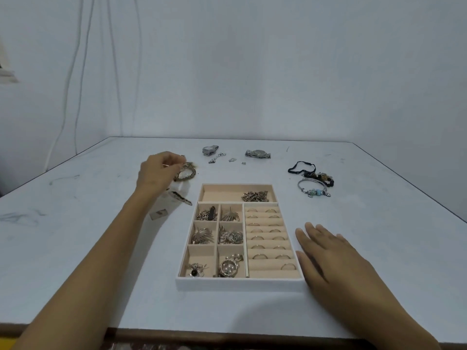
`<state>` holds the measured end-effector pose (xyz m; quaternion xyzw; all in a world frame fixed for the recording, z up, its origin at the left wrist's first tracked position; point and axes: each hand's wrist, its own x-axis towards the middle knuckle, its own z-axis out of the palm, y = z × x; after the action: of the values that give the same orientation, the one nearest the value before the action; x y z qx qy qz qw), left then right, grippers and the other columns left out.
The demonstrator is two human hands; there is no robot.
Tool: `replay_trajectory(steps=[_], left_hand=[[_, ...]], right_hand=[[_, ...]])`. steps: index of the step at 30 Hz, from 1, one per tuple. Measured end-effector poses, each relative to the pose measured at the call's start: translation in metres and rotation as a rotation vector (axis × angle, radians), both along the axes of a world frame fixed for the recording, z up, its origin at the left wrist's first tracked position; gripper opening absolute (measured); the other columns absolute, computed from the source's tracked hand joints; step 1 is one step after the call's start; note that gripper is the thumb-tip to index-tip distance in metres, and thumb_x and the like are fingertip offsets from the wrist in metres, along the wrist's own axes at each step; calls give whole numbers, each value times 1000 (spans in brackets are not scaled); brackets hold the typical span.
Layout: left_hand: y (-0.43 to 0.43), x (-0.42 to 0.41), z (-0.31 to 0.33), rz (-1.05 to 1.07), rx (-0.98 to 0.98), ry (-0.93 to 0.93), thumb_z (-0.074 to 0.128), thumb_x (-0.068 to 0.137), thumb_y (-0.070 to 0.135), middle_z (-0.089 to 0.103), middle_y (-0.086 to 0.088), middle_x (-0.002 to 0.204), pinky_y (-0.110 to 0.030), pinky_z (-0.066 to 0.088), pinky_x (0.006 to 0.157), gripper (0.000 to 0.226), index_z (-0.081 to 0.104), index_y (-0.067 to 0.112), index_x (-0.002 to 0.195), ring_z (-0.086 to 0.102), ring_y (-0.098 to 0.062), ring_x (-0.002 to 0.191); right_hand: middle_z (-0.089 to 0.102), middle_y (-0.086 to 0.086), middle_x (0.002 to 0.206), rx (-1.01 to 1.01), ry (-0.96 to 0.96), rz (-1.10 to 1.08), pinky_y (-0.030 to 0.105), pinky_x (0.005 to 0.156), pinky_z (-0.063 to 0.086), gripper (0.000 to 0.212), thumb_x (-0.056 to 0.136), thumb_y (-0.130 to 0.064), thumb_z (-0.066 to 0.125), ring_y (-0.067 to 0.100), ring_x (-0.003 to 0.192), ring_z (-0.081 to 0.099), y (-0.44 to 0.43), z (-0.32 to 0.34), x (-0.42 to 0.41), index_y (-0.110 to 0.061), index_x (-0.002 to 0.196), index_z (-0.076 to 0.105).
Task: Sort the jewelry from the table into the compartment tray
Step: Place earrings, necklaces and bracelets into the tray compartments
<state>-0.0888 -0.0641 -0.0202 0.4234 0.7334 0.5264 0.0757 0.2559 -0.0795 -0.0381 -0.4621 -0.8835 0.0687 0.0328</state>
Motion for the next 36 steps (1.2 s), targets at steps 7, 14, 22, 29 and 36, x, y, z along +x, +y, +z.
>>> replay_trajectory(steps=[7,14,22,29,36], left_hand=[[39,-2,-15,-42,-67,149,60,85,8,70,6,92,-38,52,89,25,68,32,83,64,-15,97],[77,7,-10,-193,-51,330,51,81,-6,71,2,95,-29,50,86,31,72,15,91,61,-9,87],[128,11,-14,-215,-376,605,45,88,5,59,-4,126,-39,46,96,38,61,17,120,55,-25,115],[149,14,-23,-244,-429,882,35,98,21,59,-2,111,-33,39,68,22,56,16,99,55,-26,105],[147,22,-9,-103,-407,856,52,89,13,61,-15,109,-31,39,73,20,67,9,102,55,-33,104]], right_hand=[[70,-18,102,-41,14,89,28,88,49,22,91,-39,51,2,93,61,47,48,1,-38,104,68],[71,4,72,-73,278,66,26,51,54,10,86,-16,62,23,59,69,151,69,-79,-16,82,71],[60,8,125,46,269,85,33,92,44,34,89,-15,61,26,110,58,228,21,-180,-18,122,62],[68,6,107,135,395,73,41,97,43,19,86,-12,63,26,104,58,234,1,-192,-21,98,75],[70,10,86,80,424,61,41,97,43,19,80,6,53,28,94,61,234,3,-189,-7,77,67]])
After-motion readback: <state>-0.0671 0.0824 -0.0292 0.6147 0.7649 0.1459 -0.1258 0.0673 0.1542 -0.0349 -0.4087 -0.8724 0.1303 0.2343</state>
